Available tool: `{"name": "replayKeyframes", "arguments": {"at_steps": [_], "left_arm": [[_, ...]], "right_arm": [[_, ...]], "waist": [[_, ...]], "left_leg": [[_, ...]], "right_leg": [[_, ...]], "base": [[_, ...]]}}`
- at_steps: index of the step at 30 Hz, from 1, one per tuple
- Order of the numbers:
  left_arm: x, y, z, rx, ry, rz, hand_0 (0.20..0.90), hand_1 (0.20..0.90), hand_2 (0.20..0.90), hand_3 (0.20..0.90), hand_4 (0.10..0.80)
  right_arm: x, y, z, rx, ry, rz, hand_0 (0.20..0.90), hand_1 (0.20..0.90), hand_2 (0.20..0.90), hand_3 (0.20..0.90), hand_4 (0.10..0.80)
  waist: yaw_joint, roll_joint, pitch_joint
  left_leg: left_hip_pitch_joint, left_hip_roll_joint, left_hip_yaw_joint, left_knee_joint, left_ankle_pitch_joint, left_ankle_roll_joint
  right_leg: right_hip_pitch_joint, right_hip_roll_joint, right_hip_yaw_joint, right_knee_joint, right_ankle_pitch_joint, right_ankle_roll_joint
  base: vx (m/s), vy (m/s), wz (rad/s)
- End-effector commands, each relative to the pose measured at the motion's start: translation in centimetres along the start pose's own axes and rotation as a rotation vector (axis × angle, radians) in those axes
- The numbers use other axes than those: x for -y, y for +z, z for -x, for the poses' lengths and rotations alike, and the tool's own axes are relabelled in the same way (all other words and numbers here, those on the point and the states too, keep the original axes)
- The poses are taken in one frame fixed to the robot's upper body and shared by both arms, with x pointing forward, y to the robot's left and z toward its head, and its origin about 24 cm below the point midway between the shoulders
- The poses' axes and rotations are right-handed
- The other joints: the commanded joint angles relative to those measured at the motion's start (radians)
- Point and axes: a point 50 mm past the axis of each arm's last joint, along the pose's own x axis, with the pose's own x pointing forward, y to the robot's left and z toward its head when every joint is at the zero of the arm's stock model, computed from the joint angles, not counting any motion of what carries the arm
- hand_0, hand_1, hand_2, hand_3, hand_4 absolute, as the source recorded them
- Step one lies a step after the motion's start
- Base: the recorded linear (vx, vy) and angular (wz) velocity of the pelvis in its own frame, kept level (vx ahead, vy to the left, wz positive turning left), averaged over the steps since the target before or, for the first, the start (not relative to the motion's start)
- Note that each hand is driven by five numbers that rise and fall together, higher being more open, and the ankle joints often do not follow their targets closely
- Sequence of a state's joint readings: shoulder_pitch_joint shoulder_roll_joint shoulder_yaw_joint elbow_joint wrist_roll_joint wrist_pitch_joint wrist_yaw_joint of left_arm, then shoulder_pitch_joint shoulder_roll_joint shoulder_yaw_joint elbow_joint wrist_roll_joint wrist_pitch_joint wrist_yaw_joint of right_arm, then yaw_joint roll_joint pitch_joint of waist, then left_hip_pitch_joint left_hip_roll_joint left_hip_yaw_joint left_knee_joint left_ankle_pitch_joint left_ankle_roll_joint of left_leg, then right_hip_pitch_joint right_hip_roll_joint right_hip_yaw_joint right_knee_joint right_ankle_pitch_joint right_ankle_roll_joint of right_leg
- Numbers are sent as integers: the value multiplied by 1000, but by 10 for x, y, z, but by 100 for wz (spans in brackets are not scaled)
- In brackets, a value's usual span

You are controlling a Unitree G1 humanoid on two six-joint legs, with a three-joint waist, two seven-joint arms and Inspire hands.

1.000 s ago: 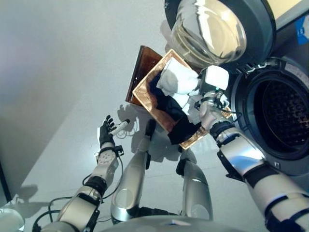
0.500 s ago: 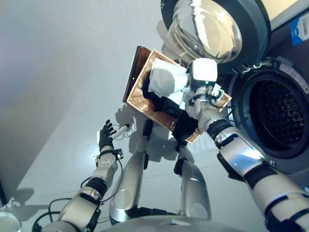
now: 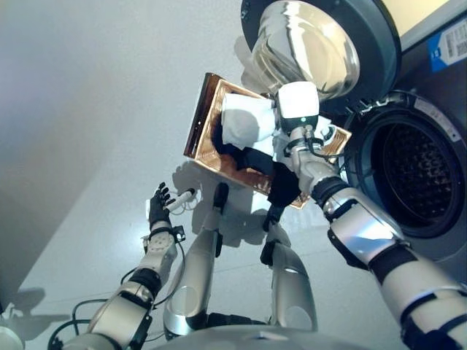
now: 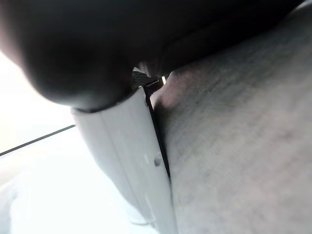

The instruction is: Pick up the clothes and place them into the washing machine

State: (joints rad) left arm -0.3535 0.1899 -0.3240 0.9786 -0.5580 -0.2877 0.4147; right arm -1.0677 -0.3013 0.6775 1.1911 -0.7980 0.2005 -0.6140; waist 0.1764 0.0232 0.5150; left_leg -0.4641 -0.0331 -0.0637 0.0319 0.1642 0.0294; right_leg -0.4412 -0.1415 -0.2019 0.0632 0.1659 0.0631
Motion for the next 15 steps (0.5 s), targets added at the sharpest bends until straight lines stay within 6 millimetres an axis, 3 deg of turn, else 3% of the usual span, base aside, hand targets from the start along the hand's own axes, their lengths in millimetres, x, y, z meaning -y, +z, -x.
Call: {"name": "replayKeyframes", "arguments": {"at_steps": [1,7,8,12,13,15], "left_arm": [[-7,-8,1,-15,35,-32,900,900,900,900,800],[-7,-12,2,-28,39,-33,900,900,900,900,800],[-7,-12,2,-30,38,-33,900,900,900,900,800],[-7,-15,3,-37,39,-33,900,900,900,900,800],[-6,-14,3,-34,36,-33,900,900,900,900,800],[-6,-15,3,-36,36,-35,900,900,900,900,800]], "right_arm": [[71,-10,-40,-7,-293,85,200,200,200,200,300],[67,-10,-38,-24,-285,48,214,214,214,214,310],[67,-9,-38,-24,-281,45,400,400,400,400,443],[63,-10,-36,-35,-266,35,450,450,450,450,478],[62,-11,-36,-44,-269,33,900,900,900,900,800],[60,-11,-35,-46,-262,32,900,900,900,900,800]], "waist": [[10,-24,-77],[9,-23,-72],[10,-22,-72],[11,-21,-72],[12,-20,-71],[12,-19,-71]], "left_leg": [[31,0,24,10,-81,-67],[33,1,25,6,-78,-67],[33,0,25,5,-78,-67],[33,0,25,1,-75,-67],[33,0,25,0,-74,-68],[34,0,24,-2,-72,-68]], "right_leg": [[43,-68,22,111,-86,82],[41,-65,24,109,-85,80],[40,-65,25,109,-85,79],[39,-65,25,107,-86,79],[39,-65,25,107,-86,79],[39,-65,25,107,-85,79]], "base": [[0,0,0],[0,0,0],[0,0,0],[0,0,0],[0,0,0],[0,0,0]]}}
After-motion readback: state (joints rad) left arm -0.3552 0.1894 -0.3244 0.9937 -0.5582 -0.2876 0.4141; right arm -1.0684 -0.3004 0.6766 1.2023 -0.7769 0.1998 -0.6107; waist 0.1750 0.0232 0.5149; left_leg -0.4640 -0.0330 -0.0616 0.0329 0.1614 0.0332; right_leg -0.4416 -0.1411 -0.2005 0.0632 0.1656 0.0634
